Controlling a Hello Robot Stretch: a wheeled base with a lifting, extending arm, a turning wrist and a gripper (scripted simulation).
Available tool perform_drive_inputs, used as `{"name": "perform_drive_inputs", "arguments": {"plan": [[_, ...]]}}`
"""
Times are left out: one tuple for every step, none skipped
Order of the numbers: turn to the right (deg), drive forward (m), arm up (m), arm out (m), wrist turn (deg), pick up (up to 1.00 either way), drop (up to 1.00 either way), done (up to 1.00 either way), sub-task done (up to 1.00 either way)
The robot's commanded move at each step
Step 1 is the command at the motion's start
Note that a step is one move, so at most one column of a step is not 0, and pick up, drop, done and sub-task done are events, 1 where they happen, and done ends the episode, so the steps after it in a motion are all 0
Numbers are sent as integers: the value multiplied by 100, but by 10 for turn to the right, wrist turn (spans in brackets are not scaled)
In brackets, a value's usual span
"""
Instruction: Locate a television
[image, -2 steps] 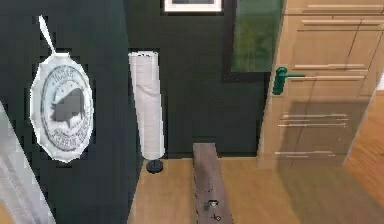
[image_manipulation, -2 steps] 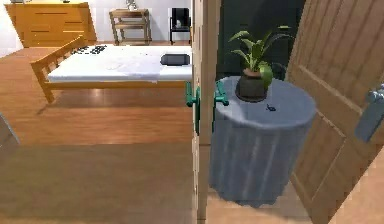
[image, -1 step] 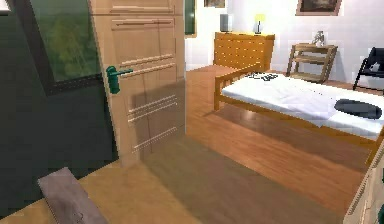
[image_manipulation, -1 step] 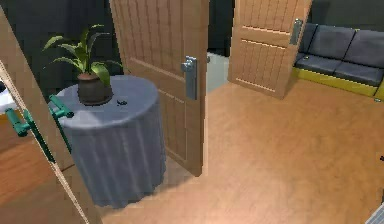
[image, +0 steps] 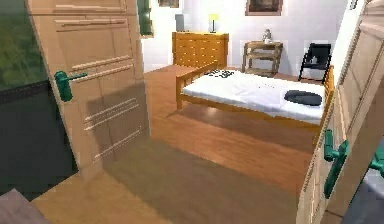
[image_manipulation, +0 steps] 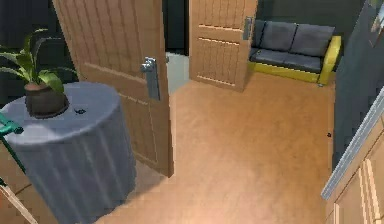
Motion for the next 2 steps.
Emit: {"name": "perform_drive_inputs", "arguments": {"plan": [[0, 65, 0, 0, 0, 0, 0, 0, 0], [0, 100, 0, 0, 0, 0, 0, 0, 0]]}}
